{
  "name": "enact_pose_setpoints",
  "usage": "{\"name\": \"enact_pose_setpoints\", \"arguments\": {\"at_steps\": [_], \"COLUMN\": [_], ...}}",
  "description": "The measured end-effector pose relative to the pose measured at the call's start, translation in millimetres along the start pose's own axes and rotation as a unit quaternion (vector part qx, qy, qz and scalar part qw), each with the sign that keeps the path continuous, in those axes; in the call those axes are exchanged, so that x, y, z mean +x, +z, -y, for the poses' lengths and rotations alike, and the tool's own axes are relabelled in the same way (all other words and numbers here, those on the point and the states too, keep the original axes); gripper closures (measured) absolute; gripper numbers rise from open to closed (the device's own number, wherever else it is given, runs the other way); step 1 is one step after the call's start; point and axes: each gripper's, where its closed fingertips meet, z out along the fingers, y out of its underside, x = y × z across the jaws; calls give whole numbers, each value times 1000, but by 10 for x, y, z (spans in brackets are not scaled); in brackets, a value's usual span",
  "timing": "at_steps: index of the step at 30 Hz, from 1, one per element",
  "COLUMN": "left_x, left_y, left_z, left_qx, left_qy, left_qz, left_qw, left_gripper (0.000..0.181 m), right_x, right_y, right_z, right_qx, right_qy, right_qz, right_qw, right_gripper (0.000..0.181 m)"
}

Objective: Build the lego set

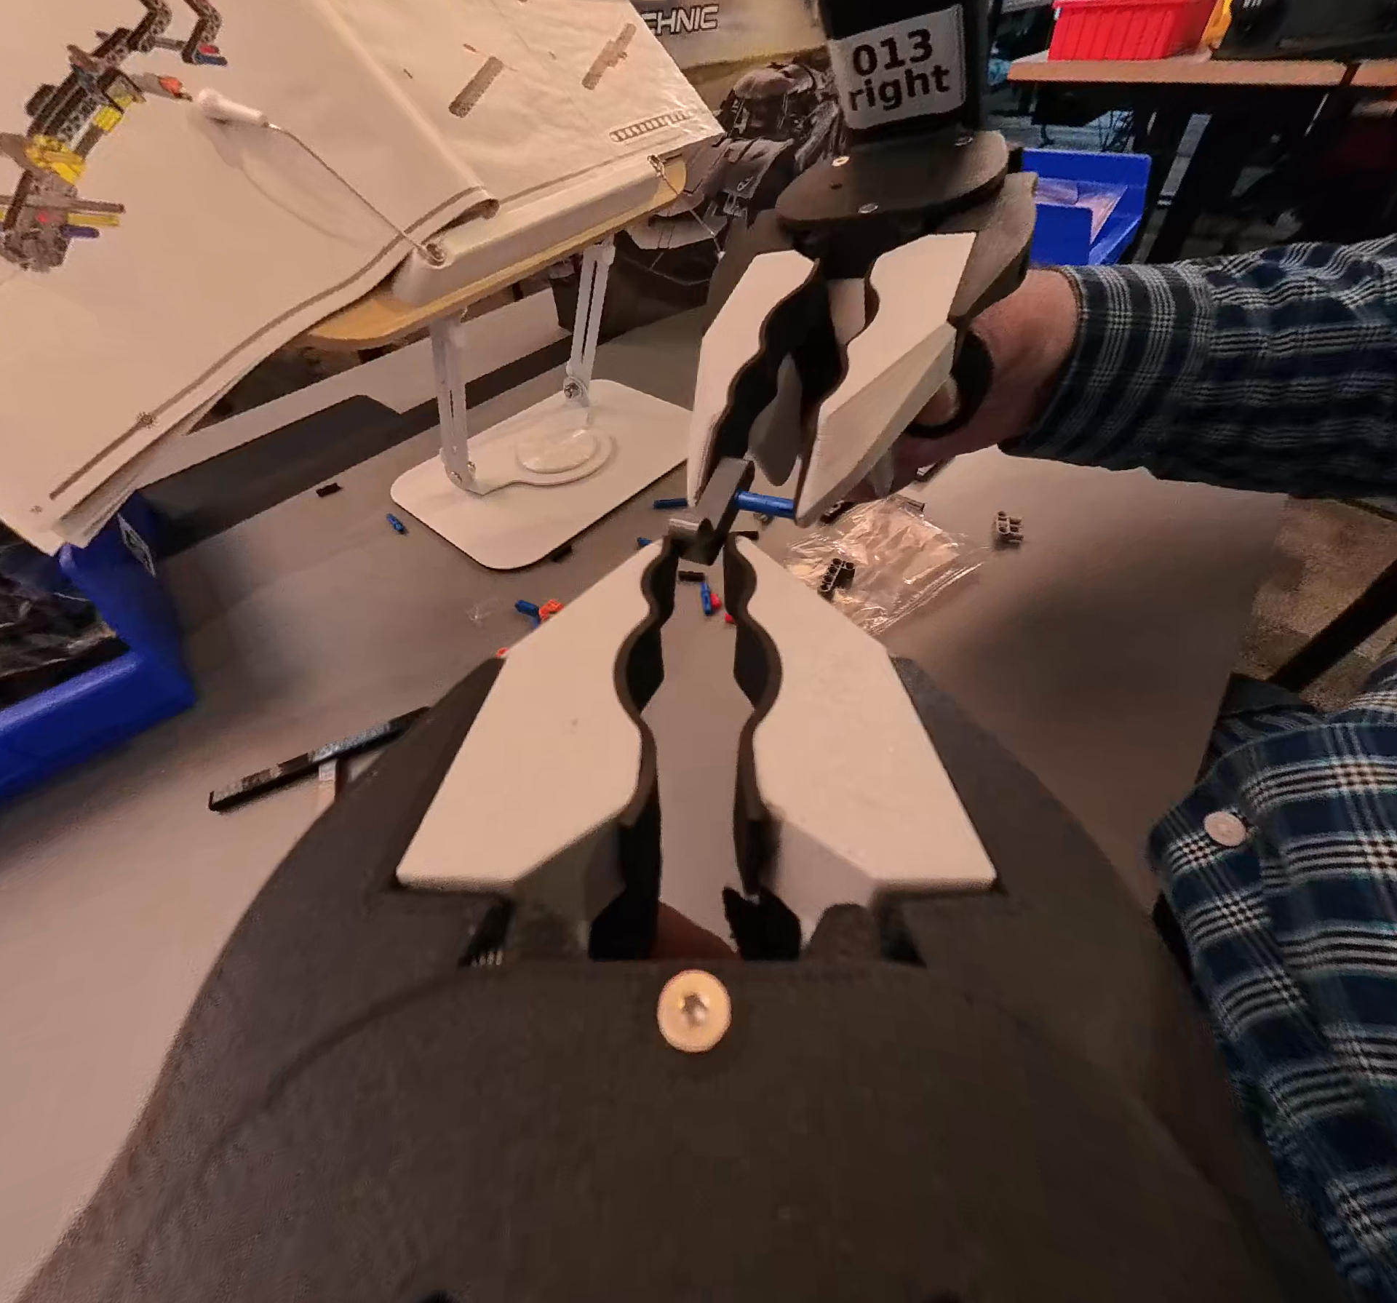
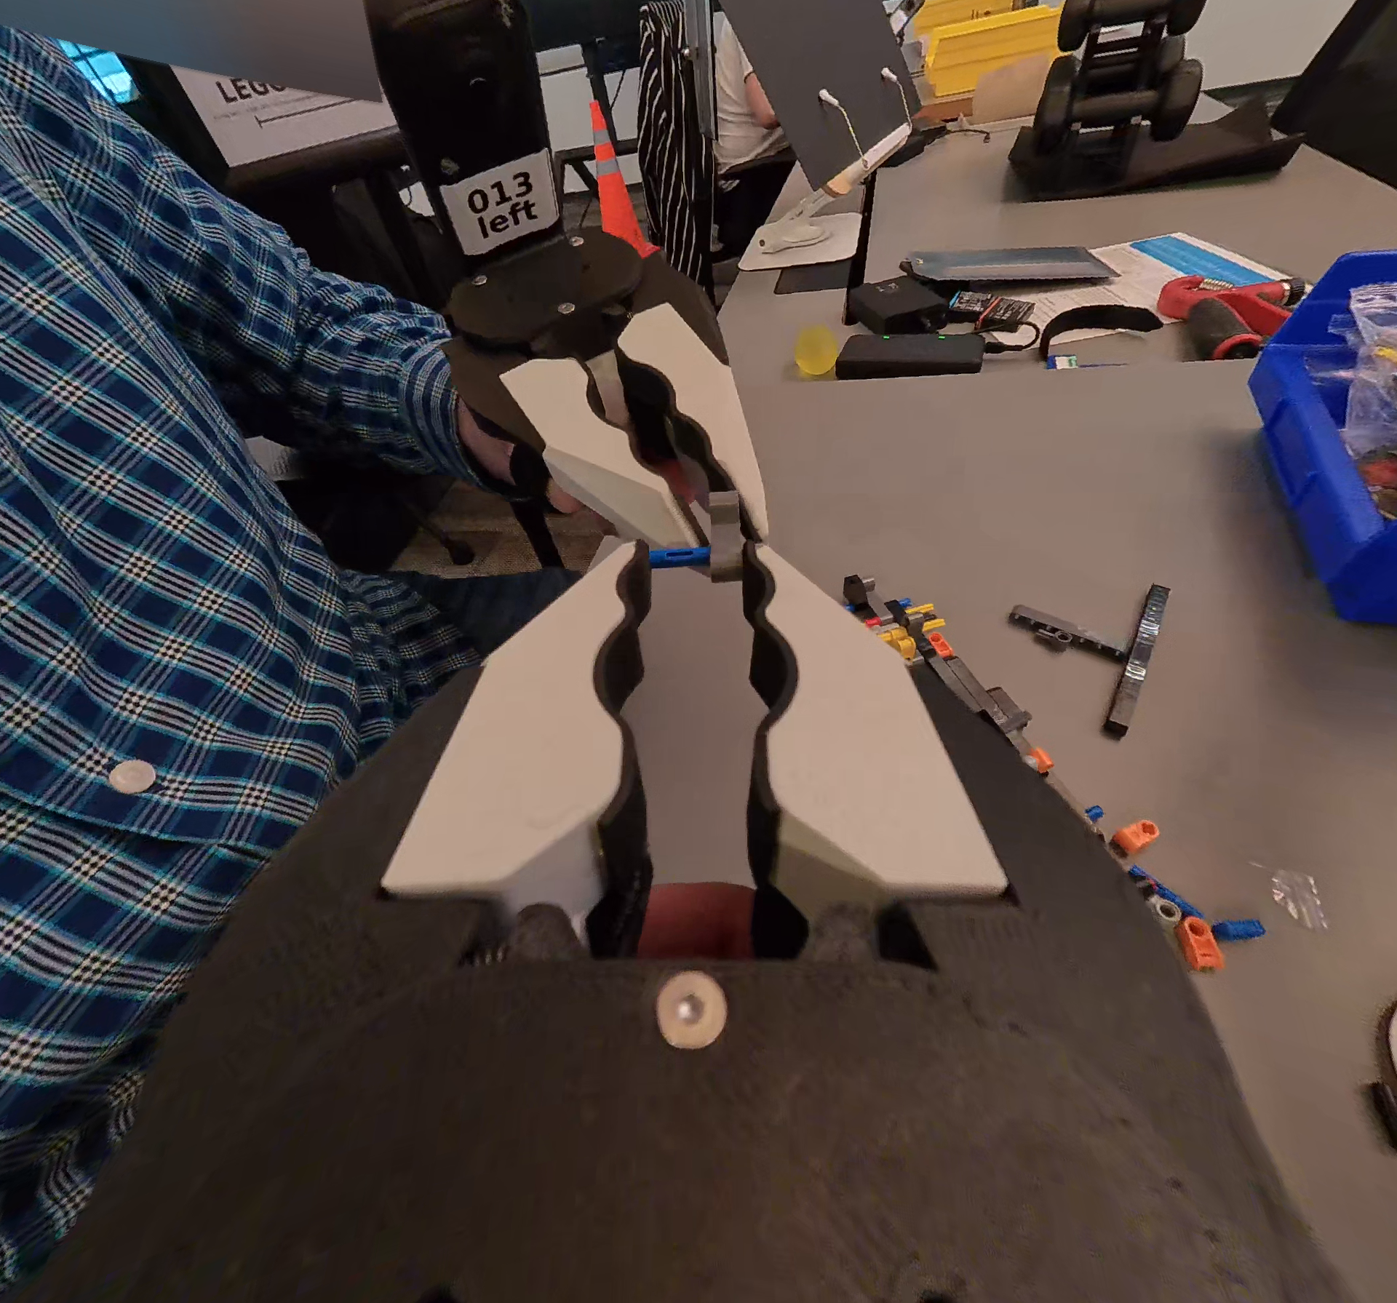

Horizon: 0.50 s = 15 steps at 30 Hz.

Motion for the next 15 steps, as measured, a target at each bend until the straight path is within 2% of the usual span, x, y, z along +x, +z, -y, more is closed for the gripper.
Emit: {"name": "enact_pose_setpoints", "arguments": {"at_steps": [9, 15], "left_x": [-64, -62], "left_y": [-96, -133], "left_z": [-20, -130], "left_qx": [2, -15], "left_qy": [4, 11], "left_qz": [18, 27], "left_qw": [1000, 999], "left_gripper": [173, 174], "right_x": [38, 73], "right_y": [72, 69], "right_z": [10, -66], "right_qx": [-4, -29], "right_qy": [-5, -9], "right_qz": [-22, -40], "right_qw": [1000, 999], "right_gripper": [157, 151]}}
